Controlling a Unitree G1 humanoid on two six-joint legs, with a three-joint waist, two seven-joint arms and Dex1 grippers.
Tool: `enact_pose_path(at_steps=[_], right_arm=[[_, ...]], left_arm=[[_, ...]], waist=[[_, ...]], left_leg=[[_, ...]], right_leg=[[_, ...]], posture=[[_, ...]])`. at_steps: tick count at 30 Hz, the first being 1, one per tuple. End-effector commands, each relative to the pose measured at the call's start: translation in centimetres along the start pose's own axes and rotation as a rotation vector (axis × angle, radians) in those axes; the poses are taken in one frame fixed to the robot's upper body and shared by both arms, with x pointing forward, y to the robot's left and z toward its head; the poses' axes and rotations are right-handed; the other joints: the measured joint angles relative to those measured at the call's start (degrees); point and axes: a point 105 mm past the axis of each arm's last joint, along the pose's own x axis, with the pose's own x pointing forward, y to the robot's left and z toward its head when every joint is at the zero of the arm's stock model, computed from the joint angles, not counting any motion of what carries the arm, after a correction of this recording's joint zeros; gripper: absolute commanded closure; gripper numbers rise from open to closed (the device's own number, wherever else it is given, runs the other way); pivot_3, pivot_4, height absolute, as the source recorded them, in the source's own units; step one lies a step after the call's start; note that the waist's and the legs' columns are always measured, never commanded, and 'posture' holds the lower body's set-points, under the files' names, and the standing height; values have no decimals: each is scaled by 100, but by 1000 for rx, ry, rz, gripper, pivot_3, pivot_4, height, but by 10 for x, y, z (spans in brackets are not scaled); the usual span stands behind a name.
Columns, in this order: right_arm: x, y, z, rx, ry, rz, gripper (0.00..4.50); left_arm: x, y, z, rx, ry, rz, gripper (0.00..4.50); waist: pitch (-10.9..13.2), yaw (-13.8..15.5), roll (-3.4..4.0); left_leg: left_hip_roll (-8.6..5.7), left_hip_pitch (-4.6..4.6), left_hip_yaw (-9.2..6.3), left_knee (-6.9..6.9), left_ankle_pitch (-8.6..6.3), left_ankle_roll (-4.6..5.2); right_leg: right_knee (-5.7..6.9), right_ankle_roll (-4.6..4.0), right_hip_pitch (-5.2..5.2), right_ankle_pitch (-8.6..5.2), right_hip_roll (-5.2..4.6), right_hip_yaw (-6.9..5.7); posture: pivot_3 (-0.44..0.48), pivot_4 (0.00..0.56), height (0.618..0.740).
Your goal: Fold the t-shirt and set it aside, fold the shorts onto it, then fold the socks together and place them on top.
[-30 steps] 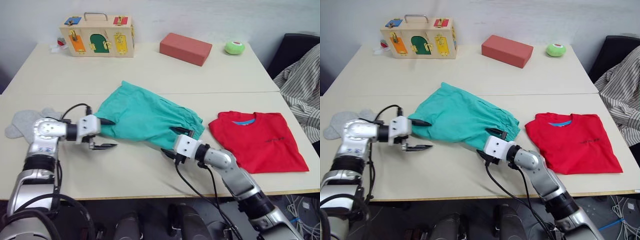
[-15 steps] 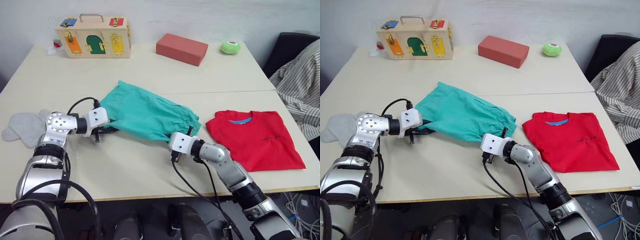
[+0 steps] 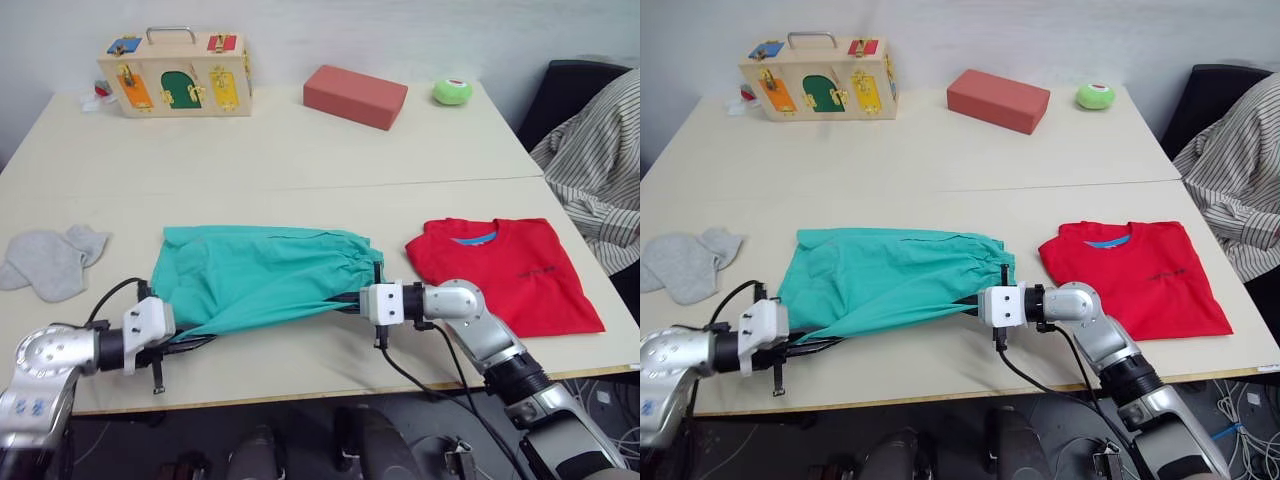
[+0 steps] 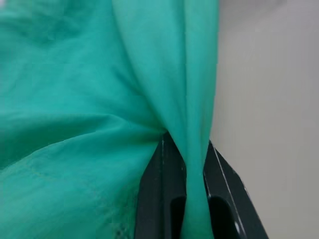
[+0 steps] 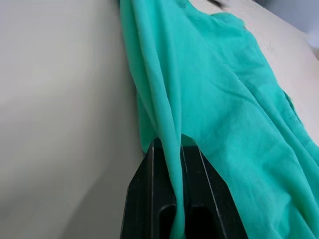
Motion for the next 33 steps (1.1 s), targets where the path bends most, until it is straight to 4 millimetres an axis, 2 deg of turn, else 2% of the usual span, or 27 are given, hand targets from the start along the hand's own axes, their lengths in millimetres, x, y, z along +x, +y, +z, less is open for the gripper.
enact_pose_path(at_steps=[1,4,7,11,14,17,21,23,25,27,29,30,31,33], right_arm=[[-19,1,-2,40,7,0,4500],[-25,3,-2,93,-4,-42,4500],[-30,10,0,191,-27,-58,3926],[-44,25,5,237,-16,-12,2609],[-67,30,11,294,12,6,1623],[-83,32,30,443,-32,16,611],[-89,23,61,578,-145,-1,611],[-78,10,66,599,-195,-63,1051],[-67,3,65,608,-201,-109,1599],[-50,-4,57,571,-174,-179,2313],[-27,-12,48,531,-148,-260,3053],[-21,-13,47,522,-142,-278,3364],[-10,-15,43,512,-137,-310,3702],[17,-4,38,474,-103,-269,4426]], left_arm=[[-9,-4,4,-3,8,119,4483],[-11,-15,2,-33,8,112,4483],[-11,-20,1,-63,1,94,3843],[-14,-14,4,-48,-6,126,2638],[-27,-29,9,-209,-10,19,1754],[-46,-35,20,-337,-17,-34,1695],[-68,-41,34,-509,-28,-122,1695],[-64,-27,45,-453,-90,-102,1695],[-57,-11,53,-380,-142,-45,2092],[-38,15,58,-299,-214,68,2613],[-9,35,61,-198,-253,128,3291],[-2,38,62,-172,-257,135,3598],[12,42,53,-137,-217,136,3914],[35,44,39,-133,-167,140,4500]], waist=[[0,48,0],[0,108,0],[0,141,2],[1,163,3],[1,152,3],[5,144,8],[5,148,9],[7,160,12],[7,176,12],[2,197,31],[-11,234,52],[-14,238,45],[-16,236,38],[-21,198,37]], left_leg=[[-4,-3,-3,0,0,1],[-6,-4,-9,0,-5,8],[-6,-4,-11,-1,-9,6],[-9,-9,-21,0,-27,36],[-8,-13,-25,0,-30,40],[-5,-12,-27,-6,-34,34],[1,-14,-40,-6,-34,30],[0,-12,-48,-6,-34,29],[-2,-11,-50,-6,-39,14],[-6,-20,-60,-9,-37,-1],[-19,-18,-62,-17,-30,12],[-24,-12,-61,-19,-17,32],[-21,-21,-60,-18,-2,9],[-25,-24,-51,-32,5,-6]], right_leg=[[-1,0,-1,0,-3,-2],[-1,-1,0,0,-5,-8],[-1,-2,0,0,-5,-10],[-8,-3,1,-1,-10,-19],[-9,-4,2,-1,-9,-26],[-18,-8,2,-4,-6,-28],[-18,-17,1,-9,0,-36],[-20,-20,5,-11,0,-41],[-24,-21,7,-11,0,-41],[-29,-23,8,-9,-2,-45],[-30,-11,15,-1,-9,-41],[-32,-9,21,0,-9,-42],[-29,-8,15,4,-6,-43],[-30,-7,5,5,-8,-41]], posture=[[0,150,740],[0,150,740],[0,150,740],[0,150,740],[0,150,740],[0,150,740],[0,150,740],[0,150,740],[0,150,740],[0,150,740],[0,150,740],[0,150,740],[0,150,740],[0,150,740]])
